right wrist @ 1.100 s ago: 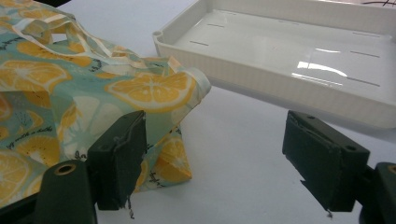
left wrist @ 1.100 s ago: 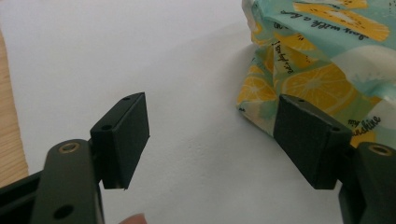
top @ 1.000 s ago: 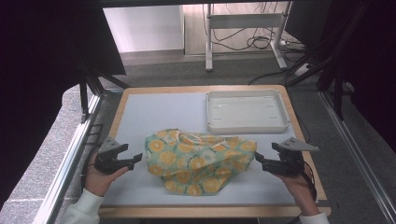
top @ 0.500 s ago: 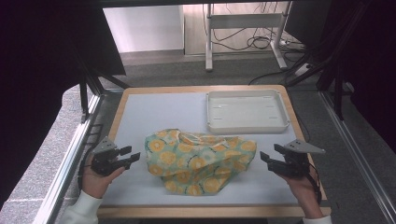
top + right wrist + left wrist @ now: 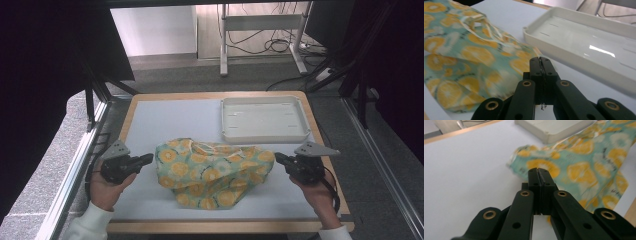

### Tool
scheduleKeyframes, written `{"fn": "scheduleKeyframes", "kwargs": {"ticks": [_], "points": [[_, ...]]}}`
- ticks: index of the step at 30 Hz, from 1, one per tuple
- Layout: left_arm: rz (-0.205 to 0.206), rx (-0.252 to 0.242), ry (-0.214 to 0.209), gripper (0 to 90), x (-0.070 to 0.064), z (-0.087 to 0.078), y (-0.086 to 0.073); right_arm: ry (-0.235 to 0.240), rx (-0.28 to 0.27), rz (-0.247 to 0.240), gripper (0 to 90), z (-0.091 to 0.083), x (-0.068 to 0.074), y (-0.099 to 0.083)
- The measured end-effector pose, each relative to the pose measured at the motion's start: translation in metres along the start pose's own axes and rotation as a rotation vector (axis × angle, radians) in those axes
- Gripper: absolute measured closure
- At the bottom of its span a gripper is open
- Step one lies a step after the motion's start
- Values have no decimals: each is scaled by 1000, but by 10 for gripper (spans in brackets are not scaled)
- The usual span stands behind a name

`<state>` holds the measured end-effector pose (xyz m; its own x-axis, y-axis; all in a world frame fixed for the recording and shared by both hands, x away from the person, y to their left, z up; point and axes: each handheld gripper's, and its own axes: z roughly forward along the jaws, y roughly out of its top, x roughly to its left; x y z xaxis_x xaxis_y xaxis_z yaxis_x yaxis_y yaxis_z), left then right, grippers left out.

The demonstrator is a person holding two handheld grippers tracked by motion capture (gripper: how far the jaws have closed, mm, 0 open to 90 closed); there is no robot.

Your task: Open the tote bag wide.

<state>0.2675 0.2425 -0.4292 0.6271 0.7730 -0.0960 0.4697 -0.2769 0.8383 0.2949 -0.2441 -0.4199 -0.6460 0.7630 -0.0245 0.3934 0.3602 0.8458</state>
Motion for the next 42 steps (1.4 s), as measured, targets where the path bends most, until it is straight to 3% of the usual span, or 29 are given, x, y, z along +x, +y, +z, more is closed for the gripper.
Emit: {"fn": "scheduleKeyframes", "kwargs": {"ticks": [4,7,8,14,17,26,42], "points": [[1,-5,-34,897,-5,9,20,43,-5,-28,886,12,16,20],[0,3,-55,898,-9,16,28,68,2,-35,886,24,23,26],[4,9,-60,898,-13,23,33,92,16,-44,886,37,29,30],[-20,5,-78,899,-16,38,37,126,23,-44,889,59,38,42],[-24,30,-86,899,-19,46,37,145,31,-43,889,69,45,45],[43,73,-77,899,-34,50,35,161,35,-57,889,65,51,43],[27,126,-85,898,-29,65,23,182,75,-79,889,74,56,37]]}}
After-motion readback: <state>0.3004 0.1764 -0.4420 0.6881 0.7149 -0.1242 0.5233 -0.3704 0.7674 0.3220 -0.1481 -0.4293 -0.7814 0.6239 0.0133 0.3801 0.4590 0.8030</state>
